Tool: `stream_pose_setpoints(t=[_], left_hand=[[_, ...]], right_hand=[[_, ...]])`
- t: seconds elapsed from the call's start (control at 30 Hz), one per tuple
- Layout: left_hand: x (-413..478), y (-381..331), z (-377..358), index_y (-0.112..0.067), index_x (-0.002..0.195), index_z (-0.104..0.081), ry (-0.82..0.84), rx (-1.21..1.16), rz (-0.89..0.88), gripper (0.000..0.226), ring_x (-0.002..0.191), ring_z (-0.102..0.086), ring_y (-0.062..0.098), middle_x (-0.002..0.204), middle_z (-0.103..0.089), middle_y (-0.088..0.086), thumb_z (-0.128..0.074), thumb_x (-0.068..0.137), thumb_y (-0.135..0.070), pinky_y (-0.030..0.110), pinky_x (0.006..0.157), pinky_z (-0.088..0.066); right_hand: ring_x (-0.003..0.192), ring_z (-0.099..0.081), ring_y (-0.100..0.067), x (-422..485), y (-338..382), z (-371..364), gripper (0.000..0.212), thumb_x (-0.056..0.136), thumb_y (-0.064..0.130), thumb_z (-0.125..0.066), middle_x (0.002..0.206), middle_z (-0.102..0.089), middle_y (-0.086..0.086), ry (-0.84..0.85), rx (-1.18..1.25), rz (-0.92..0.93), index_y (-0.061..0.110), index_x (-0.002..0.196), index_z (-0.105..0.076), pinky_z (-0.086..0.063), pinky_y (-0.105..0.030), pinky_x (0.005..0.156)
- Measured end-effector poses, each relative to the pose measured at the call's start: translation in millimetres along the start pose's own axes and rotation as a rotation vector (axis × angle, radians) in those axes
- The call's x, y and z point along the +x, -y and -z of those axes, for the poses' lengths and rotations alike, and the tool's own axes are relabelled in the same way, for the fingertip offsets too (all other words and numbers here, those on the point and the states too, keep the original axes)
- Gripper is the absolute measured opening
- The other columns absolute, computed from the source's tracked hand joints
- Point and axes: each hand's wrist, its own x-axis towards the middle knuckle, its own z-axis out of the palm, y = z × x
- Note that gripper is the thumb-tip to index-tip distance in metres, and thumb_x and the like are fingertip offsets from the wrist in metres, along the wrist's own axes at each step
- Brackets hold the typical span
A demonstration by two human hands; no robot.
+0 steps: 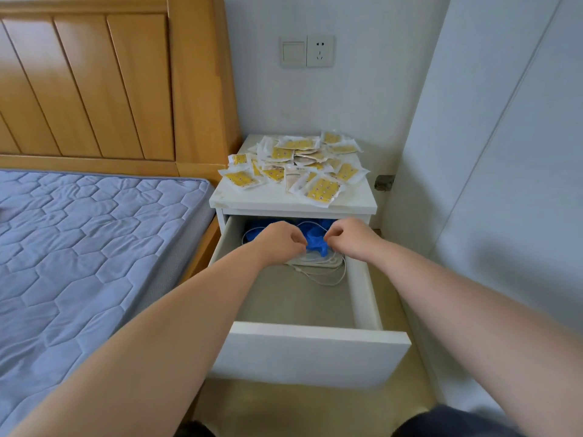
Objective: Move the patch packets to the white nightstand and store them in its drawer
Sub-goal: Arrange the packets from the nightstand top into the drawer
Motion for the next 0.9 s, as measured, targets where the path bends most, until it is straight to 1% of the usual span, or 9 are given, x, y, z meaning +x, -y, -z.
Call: stream_pose_setpoints(t=[0.07, 0.13, 0.23, 0.33, 0.43, 0.57, 0.67, 0.77, 0.9], left_hand=[[21.0, -0.2, 2.8, -0.016, 0.112, -0.068, -0.094, 0.04, -0.006, 0.028, 0.096, -0.058, 0.013, 0.113, -0.066, -0.002, -0.051, 0.091, -0.012, 0.023, 0.08, -0.044], [41.8, 0.9, 5.5, -0.017, 0.122, -0.062, -0.169, 0.066, -0.009, 0.034, 0.111, -0.055, 0.018, 0.126, -0.06, 0.001, -0.049, 0.091, -0.01, 0.028, 0.088, -0.046], [72.2, 8.4, 4.4, -0.021, 0.142, -0.041, -0.201, 0.169, 0.019, 0.051, 0.137, -0.029, 0.024, 0.152, -0.031, 0.004, -0.05, 0.093, -0.014, 0.036, 0.103, -0.038], [95.1, 17.7, 2.7, -0.022, 0.152, -0.019, -0.224, 0.196, 0.089, 0.061, 0.146, -0.006, 0.027, 0.16, -0.008, 0.004, -0.046, 0.097, -0.022, 0.04, 0.113, -0.025], [113.5, 24.2, 2.7, -0.019, 0.15, -0.024, -0.352, 0.069, 0.088, 0.055, 0.146, -0.009, 0.024, 0.16, -0.013, 0.005, -0.043, 0.098, -0.02, 0.038, 0.115, -0.021], [138.5, 25.2, 9.4, -0.016, 0.144, -0.035, -0.519, -0.033, 0.108, 0.048, 0.138, -0.03, 0.023, 0.153, -0.029, 0.003, -0.043, 0.097, -0.016, 0.037, 0.107, -0.033], [161.7, 23.5, 13.9, -0.015, 0.145, -0.034, -0.518, -0.094, 0.182, 0.05, 0.129, -0.041, 0.025, 0.145, -0.039, 0.006, -0.045, 0.097, -0.025, 0.038, 0.101, -0.038], [181.2, 21.1, 15.7, -0.012, 0.145, -0.032, -0.467, -0.17, 0.273, 0.061, 0.128, -0.042, 0.028, 0.139, -0.048, 0.008, -0.05, 0.094, -0.04, 0.042, 0.102, -0.04], [196.6, 16.0, 20.1, -0.015, 0.144, -0.032, -0.406, -0.226, 0.399, 0.081, 0.127, -0.046, 0.027, 0.138, -0.05, 0.005, -0.065, 0.081, -0.053, 0.04, 0.101, -0.041]], right_hand=[[0.099, -0.063, -0.025, 20.9, -1.6, 6.7, 0.023, 0.088, 0.009, -0.05, 0.104, -0.07, -0.009, -0.09, -0.002, 0.013, 0.006, 0.098, -0.071, -0.051, -0.038, 0.088], [0.109, -0.057, -0.021, 39.8, -5.7, 11.7, 0.026, 0.09, 0.008, -0.05, 0.118, -0.063, -0.004, -0.183, -0.02, 0.022, 0.012, 0.11, -0.066, -0.047, -0.034, 0.093], [0.126, -0.042, -0.022, 64.9, -18.5, 13.8, 0.04, 0.09, 0.011, -0.053, 0.137, -0.045, -0.005, -0.238, -0.078, 0.044, 0.013, 0.129, -0.052, -0.038, -0.034, 0.1], [0.138, -0.026, -0.023, 85.6, -29.5, 12.8, 0.056, 0.091, 0.02, -0.055, 0.149, -0.031, -0.006, -0.202, -0.098, 0.067, 0.012, 0.143, -0.035, -0.028, -0.035, 0.11], [0.141, -0.023, -0.022, 106.8, -34.2, 12.4, 0.057, 0.095, 0.03, -0.052, 0.152, -0.029, -0.005, -0.263, -0.071, 0.081, 0.012, 0.144, -0.032, -0.023, -0.035, 0.113], [0.136, -0.034, -0.023, 138.8, -39.8, 12.4, 0.062, 0.093, 0.04, -0.052, 0.147, -0.039, -0.005, -0.26, 0.047, -0.028, 0.012, 0.144, -0.033, -0.031, -0.038, 0.11], [0.13, -0.04, -0.025, 152.4, -42.7, 6.4, 0.073, 0.084, 0.056, -0.056, 0.141, -0.046, -0.003, -0.295, -0.067, -0.104, 0.016, 0.142, -0.036, -0.038, -0.039, 0.104], [0.13, -0.037, -0.026, 157.8, -41.3, 4.9, 0.079, 0.08, 0.063, -0.058, 0.14, -0.044, -0.003, -0.3, -0.171, -0.107, 0.018, 0.14, -0.034, -0.036, -0.039, 0.102], [0.13, -0.033, -0.027, 164.0, -38.7, 12.6, 0.085, 0.077, 0.07, -0.056, 0.139, -0.04, -0.003, -0.234, -0.266, -0.146, 0.02, 0.141, -0.032, -0.035, -0.041, 0.1]])
